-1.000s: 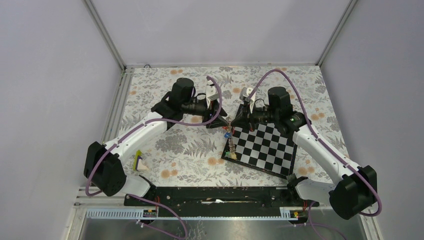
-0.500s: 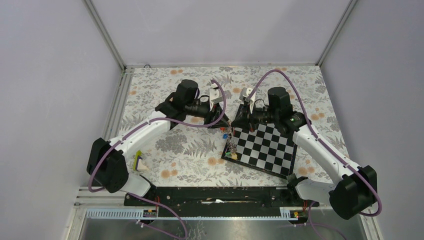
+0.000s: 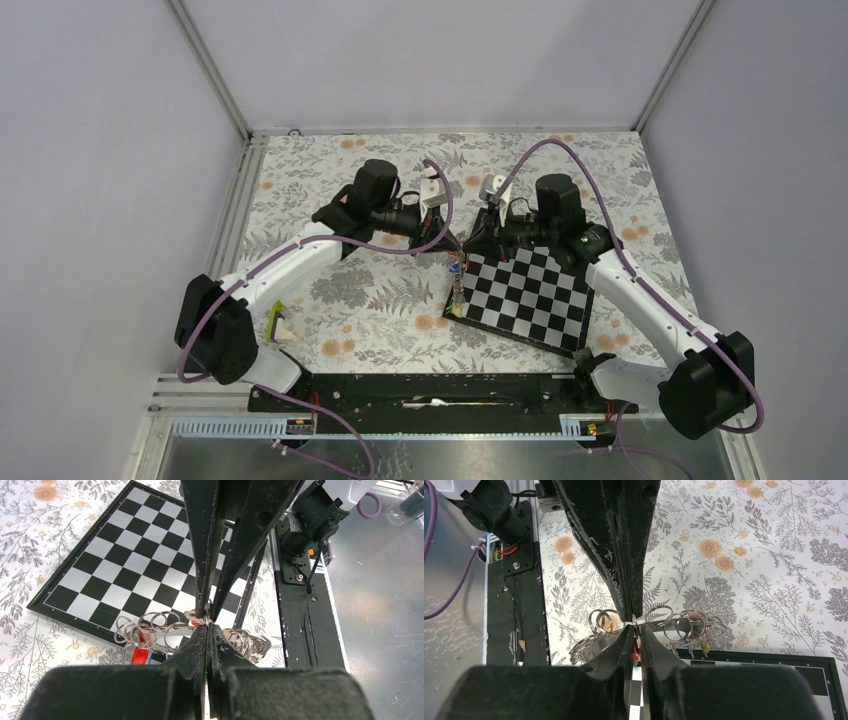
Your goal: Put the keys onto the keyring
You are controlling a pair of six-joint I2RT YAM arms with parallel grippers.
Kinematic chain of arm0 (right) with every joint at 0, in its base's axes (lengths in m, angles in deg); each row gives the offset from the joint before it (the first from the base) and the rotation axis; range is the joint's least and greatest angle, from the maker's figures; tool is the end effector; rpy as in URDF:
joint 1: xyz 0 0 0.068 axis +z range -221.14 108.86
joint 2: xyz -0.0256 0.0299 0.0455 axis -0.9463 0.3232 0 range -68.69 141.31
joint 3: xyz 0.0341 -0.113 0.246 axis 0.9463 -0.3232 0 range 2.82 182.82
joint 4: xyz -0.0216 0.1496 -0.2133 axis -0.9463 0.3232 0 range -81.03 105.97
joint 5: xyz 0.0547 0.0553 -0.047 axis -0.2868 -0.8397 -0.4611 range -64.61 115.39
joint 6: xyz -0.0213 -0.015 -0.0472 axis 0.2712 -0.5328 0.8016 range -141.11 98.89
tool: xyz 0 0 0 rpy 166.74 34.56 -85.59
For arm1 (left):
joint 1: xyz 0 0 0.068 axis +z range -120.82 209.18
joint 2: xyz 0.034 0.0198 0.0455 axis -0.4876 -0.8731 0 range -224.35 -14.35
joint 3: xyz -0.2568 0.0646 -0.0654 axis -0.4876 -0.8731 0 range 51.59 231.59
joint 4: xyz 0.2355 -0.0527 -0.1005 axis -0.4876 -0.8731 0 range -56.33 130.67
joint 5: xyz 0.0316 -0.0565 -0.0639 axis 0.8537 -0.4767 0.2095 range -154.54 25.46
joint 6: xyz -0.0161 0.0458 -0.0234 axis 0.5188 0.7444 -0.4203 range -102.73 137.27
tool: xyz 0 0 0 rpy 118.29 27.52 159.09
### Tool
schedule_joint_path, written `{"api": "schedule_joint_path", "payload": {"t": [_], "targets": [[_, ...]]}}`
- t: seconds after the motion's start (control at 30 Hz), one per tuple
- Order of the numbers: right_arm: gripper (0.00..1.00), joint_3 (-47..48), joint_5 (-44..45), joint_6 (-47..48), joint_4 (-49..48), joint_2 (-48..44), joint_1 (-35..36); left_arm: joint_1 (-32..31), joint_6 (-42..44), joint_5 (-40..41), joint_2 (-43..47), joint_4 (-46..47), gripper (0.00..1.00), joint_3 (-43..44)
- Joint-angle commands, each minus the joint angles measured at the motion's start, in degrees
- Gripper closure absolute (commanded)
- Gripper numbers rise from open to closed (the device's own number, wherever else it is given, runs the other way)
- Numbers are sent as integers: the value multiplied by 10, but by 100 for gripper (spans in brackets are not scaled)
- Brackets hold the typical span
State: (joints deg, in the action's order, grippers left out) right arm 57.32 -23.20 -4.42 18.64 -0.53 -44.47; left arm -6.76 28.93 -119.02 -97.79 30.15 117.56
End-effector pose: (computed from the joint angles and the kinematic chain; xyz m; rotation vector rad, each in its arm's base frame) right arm 0.2235 0.1422 0.3204 -1.2047 1.5299 0.9464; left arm 0.2463 -0.2144 0.3150 1.3456 1.5481 -1.2339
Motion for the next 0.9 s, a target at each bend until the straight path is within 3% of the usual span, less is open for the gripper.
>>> {"api": "schedule_joint_path", "payload": {"t": [0.0, 0.1, 0.3, 0.6, 0.87], "targets": [[78, 15, -8, -1, -37, -29, 4, 0, -38, -35, 15, 90, 100, 2], [70, 11, -22, -11, -45, -37, -8, 4, -76, -47, 24, 132, 100, -13], [63, 6, -45, -4, -43, -52, -28, 8, -133, -58, 25, 173, 100, -21], [64, -5, -78, 9, -43, -55, -40, 14, -212, -80, 31, 261, 100, -50], [66, -14, -81, 24, -42, -52, -40, 18, -233, -87, 34, 284, 100, -58]]}}
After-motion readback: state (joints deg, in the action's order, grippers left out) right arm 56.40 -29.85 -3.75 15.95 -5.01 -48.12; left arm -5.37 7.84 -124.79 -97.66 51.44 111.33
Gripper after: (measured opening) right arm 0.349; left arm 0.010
